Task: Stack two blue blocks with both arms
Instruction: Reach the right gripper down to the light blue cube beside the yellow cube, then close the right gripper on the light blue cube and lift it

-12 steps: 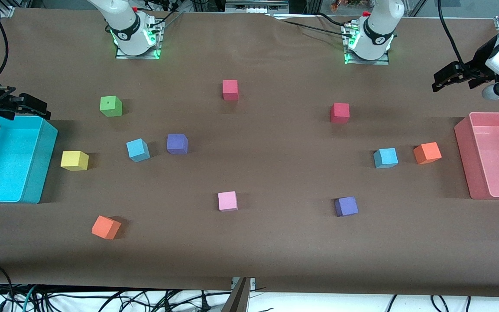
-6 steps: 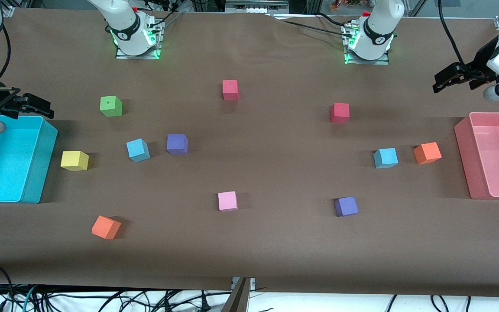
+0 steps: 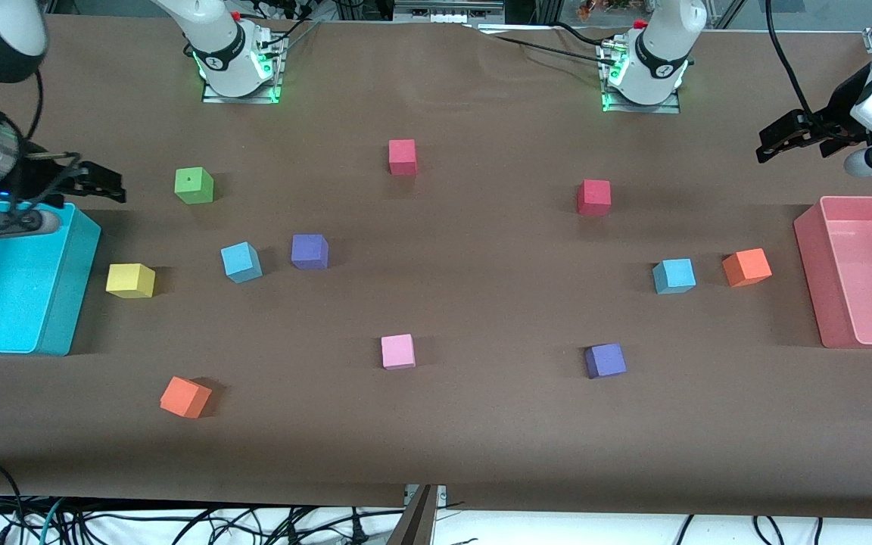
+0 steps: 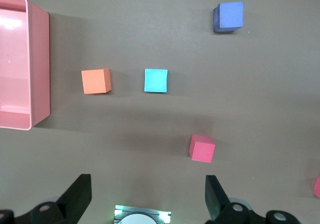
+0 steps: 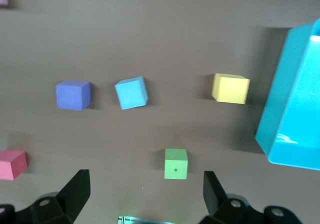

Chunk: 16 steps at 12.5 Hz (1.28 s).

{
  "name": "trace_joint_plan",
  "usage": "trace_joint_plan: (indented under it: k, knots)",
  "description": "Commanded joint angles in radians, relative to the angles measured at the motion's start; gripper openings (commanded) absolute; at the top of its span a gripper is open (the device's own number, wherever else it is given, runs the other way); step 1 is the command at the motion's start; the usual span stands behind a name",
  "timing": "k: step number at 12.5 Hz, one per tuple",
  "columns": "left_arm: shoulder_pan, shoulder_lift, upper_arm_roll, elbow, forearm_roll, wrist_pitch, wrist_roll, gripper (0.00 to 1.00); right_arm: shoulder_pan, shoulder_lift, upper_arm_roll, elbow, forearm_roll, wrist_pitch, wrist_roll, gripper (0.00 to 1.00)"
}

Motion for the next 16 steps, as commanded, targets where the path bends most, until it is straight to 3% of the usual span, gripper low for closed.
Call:
trace_joint_plan:
  k: [1, 4, 7, 9, 10, 16]
  knots:
    - [0.008, -0.006, -0.002, -0.001, -0.019, 0.007, 0.004, 1.0, 0.063, 0.035, -0.001, -0.037, -0.008, 0.015, -0.019, 1.0]
    - [0.008, -0.008, -0.004, 0.002, -0.017, 0.005, 0.005, 1.0, 0.098, 0.037, 0.002, -0.209, -0.01, 0.215, -0.028, 1.0]
    - [0.006, -0.006, -0.004, 0.005, -0.013, 0.005, 0.004, 1.0, 0.106, 0.052, 0.005, -0.461, -0.011, 0.535, -0.056, 1.0]
    - [0.002, -0.008, -0.004, 0.008, -0.01, 0.005, 0.007, 1.0, 0.106, 0.107, 0.005, -0.572, -0.013, 0.712, -0.065, 1.0]
    - [0.0, -0.008, -0.004, 0.01, -0.008, 0.005, 0.007, 1.0, 0.108, 0.135, 0.005, -0.606, -0.015, 0.793, -0.083, 1.0]
    - [-0.003, -0.006, -0.007, 0.002, -0.013, 0.01, -0.004, 1.0, 0.126, 0.259, 0.005, -0.607, -0.015, 0.967, -0.091, 0.99]
